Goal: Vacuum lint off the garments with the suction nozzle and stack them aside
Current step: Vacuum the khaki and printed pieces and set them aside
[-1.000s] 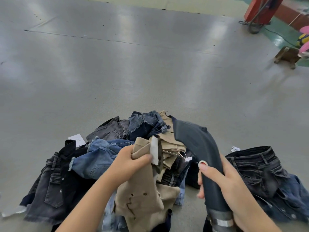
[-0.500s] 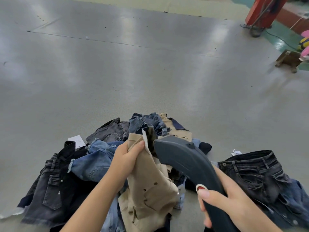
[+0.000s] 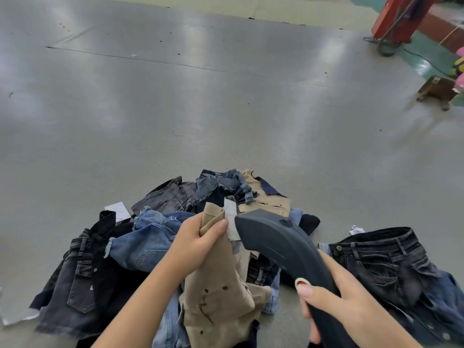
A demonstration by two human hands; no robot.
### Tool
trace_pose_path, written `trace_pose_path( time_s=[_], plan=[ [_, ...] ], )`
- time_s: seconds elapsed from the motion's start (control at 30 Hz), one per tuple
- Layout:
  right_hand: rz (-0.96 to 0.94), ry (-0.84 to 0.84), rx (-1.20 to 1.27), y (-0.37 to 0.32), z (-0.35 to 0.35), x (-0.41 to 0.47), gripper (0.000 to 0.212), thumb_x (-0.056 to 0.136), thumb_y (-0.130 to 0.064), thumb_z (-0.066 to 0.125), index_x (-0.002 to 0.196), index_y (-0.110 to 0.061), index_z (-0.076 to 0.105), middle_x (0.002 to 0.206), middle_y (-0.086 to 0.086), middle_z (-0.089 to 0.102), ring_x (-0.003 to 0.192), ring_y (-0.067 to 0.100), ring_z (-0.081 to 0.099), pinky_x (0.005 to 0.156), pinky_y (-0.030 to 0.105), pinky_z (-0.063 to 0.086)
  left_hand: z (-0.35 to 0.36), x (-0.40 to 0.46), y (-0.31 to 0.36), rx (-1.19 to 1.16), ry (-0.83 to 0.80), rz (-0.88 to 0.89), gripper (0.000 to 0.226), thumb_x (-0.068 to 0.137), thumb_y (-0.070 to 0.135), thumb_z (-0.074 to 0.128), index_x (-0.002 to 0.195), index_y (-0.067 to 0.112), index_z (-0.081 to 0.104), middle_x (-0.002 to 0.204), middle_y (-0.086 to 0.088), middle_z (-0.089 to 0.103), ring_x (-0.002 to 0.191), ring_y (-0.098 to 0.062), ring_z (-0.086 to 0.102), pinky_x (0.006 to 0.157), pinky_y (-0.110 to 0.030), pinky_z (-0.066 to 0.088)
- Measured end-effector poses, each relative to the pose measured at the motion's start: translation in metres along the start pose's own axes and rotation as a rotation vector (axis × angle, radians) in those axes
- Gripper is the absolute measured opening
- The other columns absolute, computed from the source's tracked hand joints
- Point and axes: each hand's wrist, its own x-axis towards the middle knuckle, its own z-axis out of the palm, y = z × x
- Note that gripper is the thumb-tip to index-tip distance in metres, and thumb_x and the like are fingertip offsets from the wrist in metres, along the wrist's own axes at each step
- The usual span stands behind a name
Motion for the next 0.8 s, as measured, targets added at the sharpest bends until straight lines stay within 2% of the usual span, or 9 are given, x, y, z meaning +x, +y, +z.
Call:
trace_pose_path(
  time_s=[0.1, 0.2, 0.23, 0.33, 0.43, 0.53, 0.6, 0.67, 0.8],
  plan=[
    [0.015, -0.017, 0.018, -0.0007, -0.0031, -0.0024, 0.039, 0.073, -0.038, 0.068, 0.107, -0.055, 0.058, 0.068, 0.013, 0.064, 0.055, 0.028, 0.060, 0.056, 0.034, 0.051, -0.0046, 0.0021, -0.0031, 0.041, 0.019, 0.010, 0.030, 0.078, 0.041, 0.057, 0.065, 0.015, 0.048, 0.057, 0.014, 0.048, 0.058, -0.003, 0.044, 0.058, -0.019, 0.037],
    [0.011, -0.015, -0.074, 0.0011, -0.0016, -0.0020, 0.038, 0.069, -0.043, 0.068, 0.098, -0.064, 0.057, 0.084, 0.011, 0.070, 0.071, 0.014, 0.067, 0.066, 0.016, 0.050, -0.0064, 0.0024, -0.0016, 0.113, -0.021, 0.075, 0.027, 0.081, 0.040, 0.055, 0.064, 0.020, 0.047, 0.056, 0.017, 0.050, 0.057, 0.001, 0.044, 0.057, -0.016, 0.037],
    [0.014, -0.019, -0.083, 0.0012, 0.0000, -0.0012, 0.037, 0.069, -0.043, 0.067, 0.098, -0.065, 0.056, 0.084, 0.009, 0.071, 0.072, 0.014, 0.067, 0.066, 0.015, 0.049, -0.0062, 0.0021, -0.0004, 0.138, -0.045, 0.099, 0.026, 0.082, 0.039, 0.054, 0.065, 0.021, 0.048, 0.057, 0.018, 0.051, 0.057, 0.002, 0.043, 0.056, -0.016, 0.036],
    [0.024, -0.056, -0.090, 0.0001, 0.0039, 0.0023, 0.035, 0.074, -0.042, 0.065, 0.103, -0.060, 0.055, 0.070, 0.005, 0.066, 0.061, 0.013, 0.063, 0.062, 0.022, 0.048, -0.0073, 0.0022, -0.0006, 0.195, -0.100, 0.171, 0.024, 0.085, 0.034, 0.053, 0.066, 0.020, 0.051, 0.060, 0.014, 0.053, 0.059, 0.001, 0.045, 0.058, -0.019, 0.035],
    [0.023, -0.034, -0.017, -0.0019, 0.0022, 0.0058, 0.036, 0.077, -0.035, 0.064, 0.106, -0.055, 0.057, 0.067, 0.009, 0.062, 0.053, 0.026, 0.058, 0.055, 0.031, 0.050, -0.0073, 0.0006, -0.0027, 0.264, -0.152, 0.205, 0.023, 0.086, 0.033, 0.053, 0.072, 0.015, 0.056, 0.067, 0.004, 0.057, 0.064, -0.007, 0.049, 0.064, -0.029, 0.039],
    [0.011, 0.001, 0.046, -0.0033, -0.0007, 0.0058, 0.034, 0.075, -0.033, 0.066, 0.102, -0.054, 0.060, 0.066, 0.015, 0.061, 0.051, 0.032, 0.057, 0.053, 0.036, 0.051, -0.0069, -0.0011, -0.0048, 0.283, -0.129, 0.232, 0.024, 0.085, 0.032, 0.054, 0.064, 0.026, 0.046, 0.060, 0.016, 0.049, 0.058, -0.002, 0.042, 0.058, -0.021, 0.032],
    [0.014, -0.016, 0.049, -0.0025, -0.0035, 0.0030, 0.037, 0.070, -0.041, 0.069, 0.104, -0.055, 0.059, 0.066, 0.013, 0.062, 0.052, 0.031, 0.058, 0.054, 0.035, 0.051, -0.0082, 0.0006, -0.0043, 0.279, -0.074, 0.222, 0.027, 0.084, 0.032, 0.054, 0.061, 0.026, 0.041, 0.057, 0.018, 0.046, 0.056, -0.002, 0.040, 0.055, -0.018, 0.029],
    [0.023, -0.044, 0.012, 0.0000, -0.0039, 0.0011, 0.044, 0.066, -0.048, 0.069, 0.106, -0.058, 0.056, 0.068, 0.010, 0.064, 0.057, 0.023, 0.062, 0.058, 0.031, 0.052, -0.0086, 0.0020, -0.0043, 0.270, -0.022, 0.209, 0.029, 0.083, 0.033, 0.055, 0.061, 0.021, 0.042, 0.056, 0.017, 0.044, 0.055, -0.002, 0.038, 0.054, -0.018, 0.029],
    [0.021, -0.073, -0.070, 0.0033, 0.0006, 0.0032, 0.039, 0.066, -0.051, 0.065, 0.102, -0.062, 0.055, 0.074, 0.005, 0.068, 0.065, 0.010, 0.064, 0.064, 0.020, 0.050, -0.0052, 0.0018, -0.0037, 0.259, -0.016, 0.216, 0.031, 0.087, 0.027, 0.057, 0.061, 0.022, 0.042, 0.056, 0.016, 0.047, 0.055, -0.001, 0.040, 0.054, -0.017, 0.030]
  ],
)
